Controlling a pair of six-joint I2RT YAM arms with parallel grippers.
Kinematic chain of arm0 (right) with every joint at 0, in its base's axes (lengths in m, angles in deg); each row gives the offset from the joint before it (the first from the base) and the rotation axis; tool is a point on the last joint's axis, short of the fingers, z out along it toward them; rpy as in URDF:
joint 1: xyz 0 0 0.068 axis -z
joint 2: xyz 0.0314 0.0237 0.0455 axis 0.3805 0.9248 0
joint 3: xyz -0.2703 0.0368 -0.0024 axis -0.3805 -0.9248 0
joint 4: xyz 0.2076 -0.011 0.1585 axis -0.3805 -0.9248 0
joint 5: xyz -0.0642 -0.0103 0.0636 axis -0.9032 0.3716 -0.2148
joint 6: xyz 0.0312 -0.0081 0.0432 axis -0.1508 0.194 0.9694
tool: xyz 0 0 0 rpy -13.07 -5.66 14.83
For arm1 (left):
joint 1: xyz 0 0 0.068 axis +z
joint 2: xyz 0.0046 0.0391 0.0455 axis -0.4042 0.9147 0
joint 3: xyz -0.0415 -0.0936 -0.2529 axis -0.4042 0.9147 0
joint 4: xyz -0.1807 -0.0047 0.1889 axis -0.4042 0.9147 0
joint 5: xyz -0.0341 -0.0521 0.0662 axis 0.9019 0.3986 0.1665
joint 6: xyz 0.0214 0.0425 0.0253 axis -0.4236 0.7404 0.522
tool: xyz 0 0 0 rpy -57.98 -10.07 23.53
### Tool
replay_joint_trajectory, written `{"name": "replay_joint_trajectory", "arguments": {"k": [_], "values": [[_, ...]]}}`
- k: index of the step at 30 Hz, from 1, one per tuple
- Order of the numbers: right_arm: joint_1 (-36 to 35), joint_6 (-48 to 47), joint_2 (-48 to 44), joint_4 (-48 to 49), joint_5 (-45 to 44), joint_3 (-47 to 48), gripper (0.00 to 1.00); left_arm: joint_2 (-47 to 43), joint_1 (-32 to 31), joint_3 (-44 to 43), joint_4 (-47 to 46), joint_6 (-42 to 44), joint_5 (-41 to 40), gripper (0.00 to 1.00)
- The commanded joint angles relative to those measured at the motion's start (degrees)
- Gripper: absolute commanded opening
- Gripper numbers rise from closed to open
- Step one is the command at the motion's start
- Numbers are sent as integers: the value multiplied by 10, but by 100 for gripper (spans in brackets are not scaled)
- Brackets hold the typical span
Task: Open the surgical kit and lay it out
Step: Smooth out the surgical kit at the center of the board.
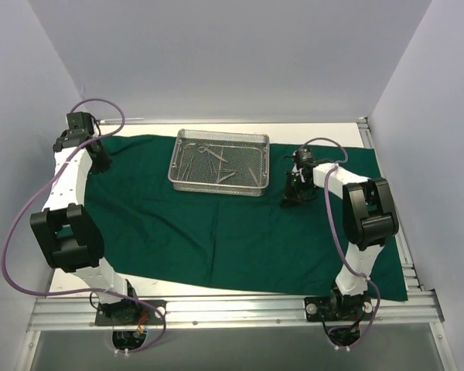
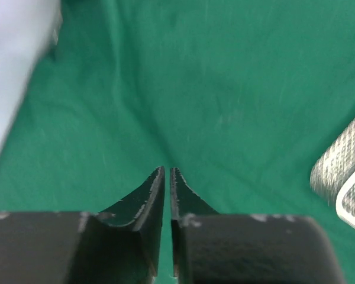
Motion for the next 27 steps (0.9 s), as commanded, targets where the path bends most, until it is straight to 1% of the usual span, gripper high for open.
{"name": "replay_joint_trajectory", "arguments": {"k": [1, 3, 4, 5, 6, 7, 8, 10, 11, 13, 15, 17, 18, 20, 22, 23, 24, 26, 27], "values": [[43, -2, 36, -3, -87, -52, 0, -43, 3, 23, 56, -34, 25, 18], [65, -3, 46, -16, -123, -69, 0, -45, 4, 46, 75, -48, 29, 18], [93, -11, 48, -25, -145, -75, 0, -44, 4, 54, 96, -53, 31, 17], [107, -15, 49, -25, -154, -81, 0, -49, 3, 68, 96, -56, 36, 15], [119, -21, 50, -24, -163, -91, 0, -54, 3, 87, 95, -56, 43, 15], [147, -27, 52, -26, -165, -94, 0, -59, 3, 127, 88, -57, 49, 15], [155, -28, 53, -27, -182, -94, 0, -64, 4, 146, 83, -62, 54, 16], [162, -28, 61, -27, -182, -83, 0, -61, 7, 190, 77, -68, 71, 17], [162, -28, 67, -32, -194, -75, 0, -51, 7, 201, 73, -74, 93, 17], [162, -30, 86, -51, -197, -44, 0, -39, 9, 217, 60, -82, 120, 12], [164, -28, 96, -66, -216, -30, 0, -22, 13, 234, 53, -95, 140, 3], [168, -28, 99, -79, -234, -10, 0, -15, 15, 253, 44, -104, 158, 2], [168, -34, 97, -89, -241, -3, 0, -15, 16, 258, 41, -106, 157, 2], [161, -44, 76, -84, -209, 15, 0, -15, 17, 271, 44, -107, 147, 2], [127, -57, 31, -86, -188, 36, 0, -14, 20, 279, 39, -107, 132, 2], [103, -62, 10, -87, -183, 62, 0, -11, 20, 280, 38, -111, 133, 2], [71, -65, 3, -87, -173, 77, 0, -9, 20, 279, 37, -112, 137, 2], [50, -61, 4, -95, -173, 111, 0, -9, 20, 278, 33, -131, 132, 2], [47, -56, 9, -93, -151, 115, 0, -7, 21, 280, 33, -139, 129, 2]]}}
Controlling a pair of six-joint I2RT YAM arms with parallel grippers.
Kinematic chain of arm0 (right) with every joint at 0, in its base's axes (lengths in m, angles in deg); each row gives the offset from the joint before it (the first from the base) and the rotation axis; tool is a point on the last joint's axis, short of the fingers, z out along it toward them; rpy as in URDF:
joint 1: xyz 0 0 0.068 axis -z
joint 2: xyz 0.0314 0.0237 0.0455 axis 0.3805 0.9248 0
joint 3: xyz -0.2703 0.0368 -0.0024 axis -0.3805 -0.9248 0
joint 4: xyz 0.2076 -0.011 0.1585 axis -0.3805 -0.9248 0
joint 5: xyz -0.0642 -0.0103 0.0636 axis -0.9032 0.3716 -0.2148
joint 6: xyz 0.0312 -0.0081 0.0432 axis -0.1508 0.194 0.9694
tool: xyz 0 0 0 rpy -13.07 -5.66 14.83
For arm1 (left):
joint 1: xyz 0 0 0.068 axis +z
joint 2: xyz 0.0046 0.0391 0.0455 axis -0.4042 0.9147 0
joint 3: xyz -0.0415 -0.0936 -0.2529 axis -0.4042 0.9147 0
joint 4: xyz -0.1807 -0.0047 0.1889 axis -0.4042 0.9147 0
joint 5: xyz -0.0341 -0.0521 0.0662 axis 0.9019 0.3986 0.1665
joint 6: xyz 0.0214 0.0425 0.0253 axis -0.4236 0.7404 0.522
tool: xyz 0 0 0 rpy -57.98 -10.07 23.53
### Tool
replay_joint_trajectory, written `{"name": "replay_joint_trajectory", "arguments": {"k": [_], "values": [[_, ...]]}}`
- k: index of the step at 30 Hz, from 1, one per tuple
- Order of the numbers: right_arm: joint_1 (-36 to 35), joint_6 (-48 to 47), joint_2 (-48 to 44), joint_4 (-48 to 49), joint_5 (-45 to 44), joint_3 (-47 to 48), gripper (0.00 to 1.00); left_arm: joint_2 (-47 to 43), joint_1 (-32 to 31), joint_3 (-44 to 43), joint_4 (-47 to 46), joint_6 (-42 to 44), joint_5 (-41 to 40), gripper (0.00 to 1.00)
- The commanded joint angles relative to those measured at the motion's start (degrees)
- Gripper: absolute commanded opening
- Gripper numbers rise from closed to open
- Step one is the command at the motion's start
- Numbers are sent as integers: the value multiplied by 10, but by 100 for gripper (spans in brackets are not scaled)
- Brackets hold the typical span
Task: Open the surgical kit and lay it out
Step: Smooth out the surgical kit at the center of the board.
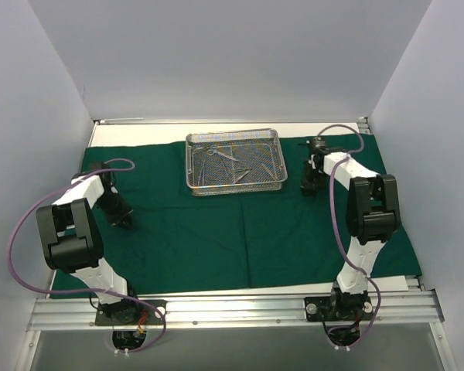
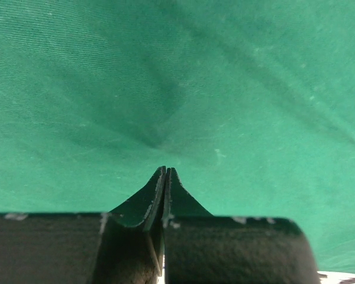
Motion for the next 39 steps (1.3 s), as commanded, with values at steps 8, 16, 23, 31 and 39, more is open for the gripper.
{"name": "replay_joint_trajectory", "arguments": {"k": [8, 16, 23, 31, 39], "values": [[-14, 33, 31, 10, 74, -38, 0, 92, 43, 15, -44, -41, 15, 2], [-23, 58, 7, 47, 113, -165, 0, 149, 84, -44, -36, -36, 9, 2], [-29, 82, -22, 59, 131, -190, 0, 167, 84, -90, -26, -15, -16, 2], [-24, 59, -37, 42, 114, -146, 0, 142, 87, -152, 7, 33, -16, 6], [38, 30, -75, -11, 84, -66, 0, 77, 86, -128, 5, 45, 86, 40]]}}
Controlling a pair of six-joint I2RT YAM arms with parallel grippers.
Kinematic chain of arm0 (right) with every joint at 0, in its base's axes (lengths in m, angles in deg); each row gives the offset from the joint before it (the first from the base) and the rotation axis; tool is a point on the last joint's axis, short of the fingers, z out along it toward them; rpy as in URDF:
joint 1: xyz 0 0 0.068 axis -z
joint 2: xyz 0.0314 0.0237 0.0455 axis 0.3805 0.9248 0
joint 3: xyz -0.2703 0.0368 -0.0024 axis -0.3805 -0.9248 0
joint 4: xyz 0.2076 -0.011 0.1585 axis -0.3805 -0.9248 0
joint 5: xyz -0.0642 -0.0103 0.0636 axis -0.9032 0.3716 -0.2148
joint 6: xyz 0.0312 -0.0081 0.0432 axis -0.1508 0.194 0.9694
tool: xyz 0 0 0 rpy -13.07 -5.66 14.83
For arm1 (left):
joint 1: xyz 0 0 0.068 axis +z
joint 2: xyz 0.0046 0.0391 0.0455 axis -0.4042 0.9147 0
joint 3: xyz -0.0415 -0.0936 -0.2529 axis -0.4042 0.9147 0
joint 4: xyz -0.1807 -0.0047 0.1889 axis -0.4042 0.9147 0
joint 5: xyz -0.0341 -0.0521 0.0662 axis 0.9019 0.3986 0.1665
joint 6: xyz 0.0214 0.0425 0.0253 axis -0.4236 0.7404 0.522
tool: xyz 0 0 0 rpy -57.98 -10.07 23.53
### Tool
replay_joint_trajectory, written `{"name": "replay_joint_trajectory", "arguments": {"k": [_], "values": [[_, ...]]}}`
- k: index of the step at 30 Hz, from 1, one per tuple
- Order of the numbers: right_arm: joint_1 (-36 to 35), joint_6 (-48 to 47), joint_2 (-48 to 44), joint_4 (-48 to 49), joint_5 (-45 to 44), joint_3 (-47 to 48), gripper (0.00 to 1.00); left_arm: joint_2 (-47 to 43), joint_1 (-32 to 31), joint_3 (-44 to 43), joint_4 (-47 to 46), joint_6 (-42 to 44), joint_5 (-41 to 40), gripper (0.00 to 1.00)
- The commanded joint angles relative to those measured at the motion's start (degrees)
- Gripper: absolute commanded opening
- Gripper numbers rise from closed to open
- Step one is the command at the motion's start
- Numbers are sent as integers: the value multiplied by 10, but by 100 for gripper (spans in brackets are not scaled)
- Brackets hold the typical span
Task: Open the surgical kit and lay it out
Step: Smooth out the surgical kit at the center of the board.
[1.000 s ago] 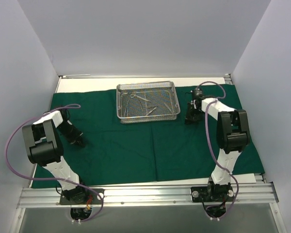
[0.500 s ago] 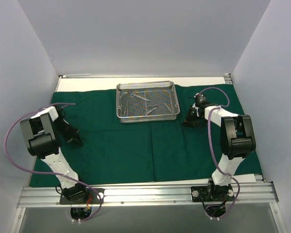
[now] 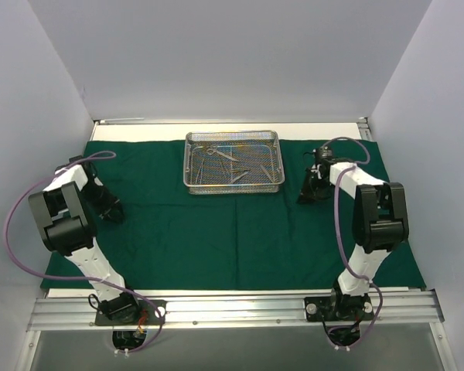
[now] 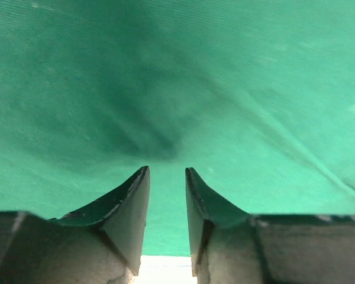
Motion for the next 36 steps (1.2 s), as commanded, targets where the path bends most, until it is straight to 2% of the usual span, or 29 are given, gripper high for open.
{"name": "replay_joint_trajectory", "arguments": {"k": [1, 4, 9, 12, 18, 22, 25, 30, 31, 34, 35, 36], "values": [[40, -23, -11, -54, -29, 31, 0, -60, 3, 7, -26, 11, 46, 40], [71, -37, 16, -54, -41, 46, 0, -75, -2, 29, -29, 10, 68, 41], [74, -30, 46, -26, -43, 112, 0, -101, -5, 51, -58, -1, 88, 38], [74, -21, 82, -12, -38, 157, 0, -96, -8, 38, -93, -7, 129, 35], [74, -3, 141, -13, -33, 203, 0, -11, -15, -19, -142, -42, 156, 31], [75, 6, 159, 0, -25, 178, 0, 52, -15, -40, -135, -46, 133, 29], [75, 2, 162, 10, -28, 156, 0, 62, -14, -36, -134, -43, 122, 29], [68, -25, 155, 1, -38, 172, 0, 14, -16, -20, -151, -38, 130, 41], [65, -36, 141, -9, -46, 181, 0, -9, -17, -22, -150, -35, 132, 47], [47, -52, 106, -27, -69, 228, 20, -52, -19, -39, -139, -32, 147, 55], [46, -63, 98, -34, -77, 239, 37, -61, -21, -43, -136, -31, 151, 56], [33, -68, 90, -38, -78, 263, 44, -69, -22, -50, -132, -31, 154, 57]]}}
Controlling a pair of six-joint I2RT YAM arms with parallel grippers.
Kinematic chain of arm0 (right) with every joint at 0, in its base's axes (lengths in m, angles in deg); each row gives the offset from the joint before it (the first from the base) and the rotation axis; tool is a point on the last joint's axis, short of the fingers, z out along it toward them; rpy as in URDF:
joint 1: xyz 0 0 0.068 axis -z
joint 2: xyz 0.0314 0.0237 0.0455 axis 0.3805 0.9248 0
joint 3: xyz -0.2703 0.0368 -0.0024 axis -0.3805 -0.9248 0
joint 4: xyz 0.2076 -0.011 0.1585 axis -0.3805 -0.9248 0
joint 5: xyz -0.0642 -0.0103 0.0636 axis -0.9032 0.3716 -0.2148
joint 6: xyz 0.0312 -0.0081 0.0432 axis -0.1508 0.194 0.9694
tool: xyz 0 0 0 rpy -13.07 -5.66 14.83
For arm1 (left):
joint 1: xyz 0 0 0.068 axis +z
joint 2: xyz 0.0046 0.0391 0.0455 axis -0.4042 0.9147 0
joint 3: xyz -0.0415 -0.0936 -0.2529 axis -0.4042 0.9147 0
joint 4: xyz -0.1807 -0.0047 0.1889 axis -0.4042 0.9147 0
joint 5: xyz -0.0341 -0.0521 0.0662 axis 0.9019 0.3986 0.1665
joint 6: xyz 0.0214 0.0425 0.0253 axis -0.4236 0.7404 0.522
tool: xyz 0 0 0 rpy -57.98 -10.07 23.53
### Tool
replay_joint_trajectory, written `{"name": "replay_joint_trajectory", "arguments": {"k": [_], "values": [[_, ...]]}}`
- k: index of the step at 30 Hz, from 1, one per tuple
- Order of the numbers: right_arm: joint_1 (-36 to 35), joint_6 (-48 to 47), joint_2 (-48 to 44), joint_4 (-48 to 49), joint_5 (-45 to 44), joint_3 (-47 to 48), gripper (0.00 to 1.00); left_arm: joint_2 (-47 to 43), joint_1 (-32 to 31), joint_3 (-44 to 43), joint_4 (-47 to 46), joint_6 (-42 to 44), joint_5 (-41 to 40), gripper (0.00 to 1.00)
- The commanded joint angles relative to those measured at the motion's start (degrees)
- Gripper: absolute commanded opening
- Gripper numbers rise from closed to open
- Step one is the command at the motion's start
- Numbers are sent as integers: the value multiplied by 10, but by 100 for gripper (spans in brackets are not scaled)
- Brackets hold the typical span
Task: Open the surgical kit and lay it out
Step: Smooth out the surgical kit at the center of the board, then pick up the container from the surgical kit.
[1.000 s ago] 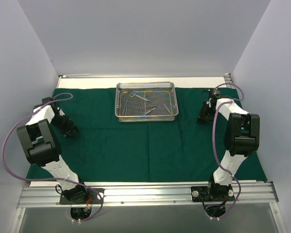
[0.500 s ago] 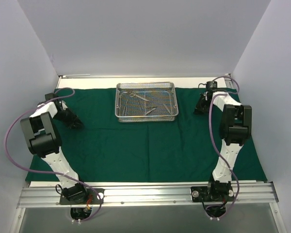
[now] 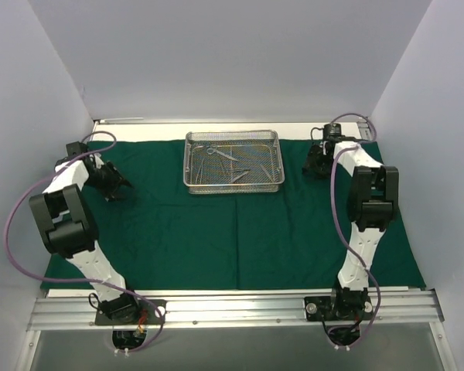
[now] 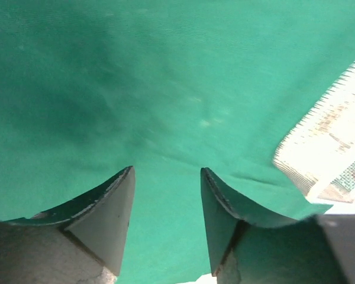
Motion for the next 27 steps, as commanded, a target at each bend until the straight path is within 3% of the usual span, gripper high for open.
{"name": "replay_joint_trajectory", "arguments": {"k": [1, 2, 4, 7, 9, 16, 20, 27], "values": [[-40, -38, -64, -41, -35, 67, 50, -82, -6, -40, -5, 11, 21, 59], [-45, -41, -67, -42, -28, 77, 61, -88, -12, -45, -12, 11, 28, 61], [-55, -43, -68, -34, -3, 99, 69, -103, -21, -51, -34, 9, 52, 65], [-71, -31, -67, -2, 34, 103, 92, -89, -57, -61, -86, 7, 126, 66], [-81, -29, -50, 2, 66, 118, 100, -64, -97, -83, -106, 7, 150, 66], [-113, -47, 13, -40, 44, 186, 100, 5, -176, -157, -116, 11, 94, 66], [-117, -50, 28, -56, 25, 208, 99, 45, -214, -213, -72, 23, 67, 62], [-172, -91, 9, -53, -36, 218, 98, -2, -225, -160, -97, 11, 34, 60]]}}
